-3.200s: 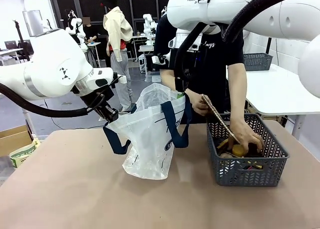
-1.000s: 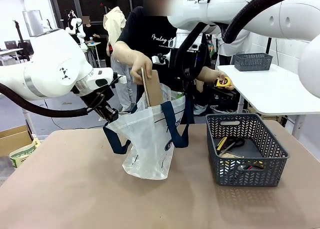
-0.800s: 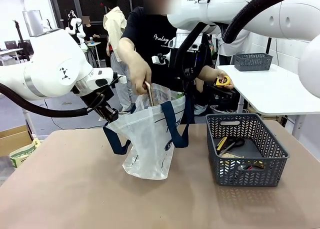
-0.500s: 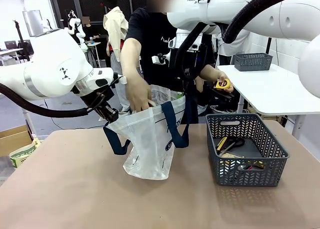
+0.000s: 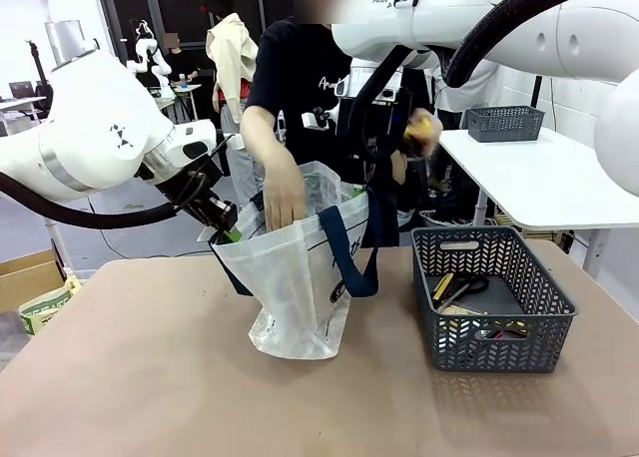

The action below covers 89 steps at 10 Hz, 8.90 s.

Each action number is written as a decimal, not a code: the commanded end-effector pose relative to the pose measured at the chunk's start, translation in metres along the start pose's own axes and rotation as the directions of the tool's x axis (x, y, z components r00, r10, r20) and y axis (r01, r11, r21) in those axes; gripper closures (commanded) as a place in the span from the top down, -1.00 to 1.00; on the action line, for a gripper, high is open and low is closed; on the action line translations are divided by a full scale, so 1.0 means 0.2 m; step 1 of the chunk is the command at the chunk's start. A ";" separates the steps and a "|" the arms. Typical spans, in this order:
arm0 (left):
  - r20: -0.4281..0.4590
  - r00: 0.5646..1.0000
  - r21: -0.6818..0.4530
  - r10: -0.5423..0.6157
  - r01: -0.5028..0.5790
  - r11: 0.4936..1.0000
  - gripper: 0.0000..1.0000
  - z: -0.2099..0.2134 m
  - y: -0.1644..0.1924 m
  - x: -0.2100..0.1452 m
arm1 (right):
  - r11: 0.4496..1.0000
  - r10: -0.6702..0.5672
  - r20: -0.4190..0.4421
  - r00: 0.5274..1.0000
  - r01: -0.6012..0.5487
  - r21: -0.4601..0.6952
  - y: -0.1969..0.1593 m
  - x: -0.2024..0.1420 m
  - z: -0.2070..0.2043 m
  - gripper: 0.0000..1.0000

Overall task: Transfer purchased items from the store into the shopping bag.
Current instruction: Move the Reusable shopping bag to the right side of the table.

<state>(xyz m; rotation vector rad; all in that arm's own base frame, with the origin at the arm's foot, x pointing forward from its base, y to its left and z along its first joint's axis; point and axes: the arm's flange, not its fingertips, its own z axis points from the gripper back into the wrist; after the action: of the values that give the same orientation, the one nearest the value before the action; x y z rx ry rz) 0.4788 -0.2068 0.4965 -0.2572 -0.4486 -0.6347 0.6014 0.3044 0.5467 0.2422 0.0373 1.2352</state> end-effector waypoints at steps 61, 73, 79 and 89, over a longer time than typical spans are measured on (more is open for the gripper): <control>0.043 0.997 0.009 -0.061 0.061 0.998 -1.00 0.03 0.06 -0.11 | 0.999 0.048 -0.019 0.999 -0.047 0.015 0.01 -0.01 -0.01 -1.00; 0.043 0.997 0.009 -0.061 0.061 0.998 -1.00 0.03 0.06 -0.11 | 0.999 0.048 -0.019 0.999 -0.047 0.015 0.01 -0.01 -0.01 -1.00; 0.043 0.997 0.009 -0.061 0.061 0.998 -1.00 0.03 0.06 -0.11 | 0.999 0.048 -0.019 0.999 -0.047 0.015 0.01 -0.01 -0.01 -1.00; 0.043 0.997 0.009 -0.061 0.061 0.998 -1.00 0.03 0.06 -0.11 | 0.999 0.048 -0.019 0.999 -0.047 0.015 0.01 -0.01 -0.01 -1.00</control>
<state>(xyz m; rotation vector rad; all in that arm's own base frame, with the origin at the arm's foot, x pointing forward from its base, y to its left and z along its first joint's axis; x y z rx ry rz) 0.4679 -0.1840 0.4904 -0.2507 -0.4968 -0.6986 0.5990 0.3037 0.5448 0.2451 0.0570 1.2846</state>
